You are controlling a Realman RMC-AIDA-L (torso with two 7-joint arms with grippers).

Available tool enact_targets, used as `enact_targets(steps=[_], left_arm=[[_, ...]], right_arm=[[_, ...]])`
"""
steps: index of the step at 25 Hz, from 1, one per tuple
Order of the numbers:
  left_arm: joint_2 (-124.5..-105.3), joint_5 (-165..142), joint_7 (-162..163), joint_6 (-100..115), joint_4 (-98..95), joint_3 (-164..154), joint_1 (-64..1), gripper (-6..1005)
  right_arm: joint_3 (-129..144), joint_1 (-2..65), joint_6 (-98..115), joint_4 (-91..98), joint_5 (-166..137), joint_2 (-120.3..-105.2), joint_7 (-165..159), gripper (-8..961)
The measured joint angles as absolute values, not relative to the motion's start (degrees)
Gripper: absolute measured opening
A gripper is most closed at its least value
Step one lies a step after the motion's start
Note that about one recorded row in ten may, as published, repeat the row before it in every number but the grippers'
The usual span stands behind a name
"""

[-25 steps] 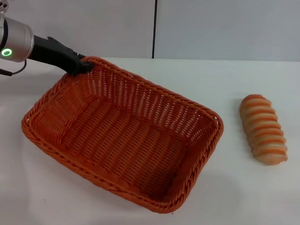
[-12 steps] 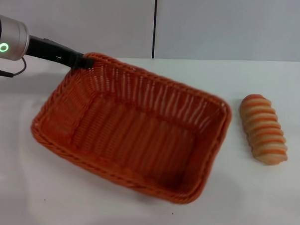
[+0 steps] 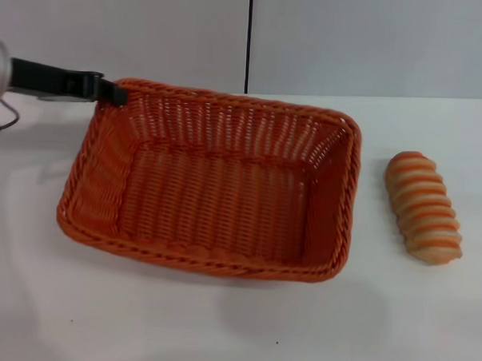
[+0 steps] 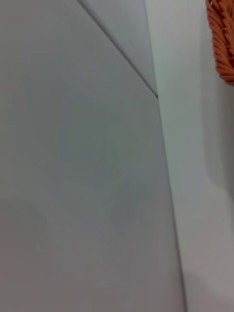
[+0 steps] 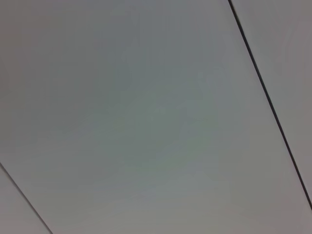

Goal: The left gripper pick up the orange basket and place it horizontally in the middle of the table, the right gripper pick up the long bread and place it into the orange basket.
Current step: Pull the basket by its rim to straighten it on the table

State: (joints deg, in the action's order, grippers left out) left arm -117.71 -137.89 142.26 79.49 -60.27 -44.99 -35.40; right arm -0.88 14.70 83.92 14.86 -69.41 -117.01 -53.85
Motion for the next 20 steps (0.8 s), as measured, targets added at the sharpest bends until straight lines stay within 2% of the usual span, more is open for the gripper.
enact_targets(steps=[14,20], left_arm=[[-117.97,-128.71,144.47,81.32,-62.29,-41.01,-25.89,197],[-117.84,-128.07,144.21,82.32,-60.5,-41.13,-25.8,222]], right_arm=[[-0.41,17.05,81.08,15.19,-69.66,-115.83,-53.88,722],[-0.2,18.46,79.83,15.05,-69.91,-115.65,-53.88,722]])
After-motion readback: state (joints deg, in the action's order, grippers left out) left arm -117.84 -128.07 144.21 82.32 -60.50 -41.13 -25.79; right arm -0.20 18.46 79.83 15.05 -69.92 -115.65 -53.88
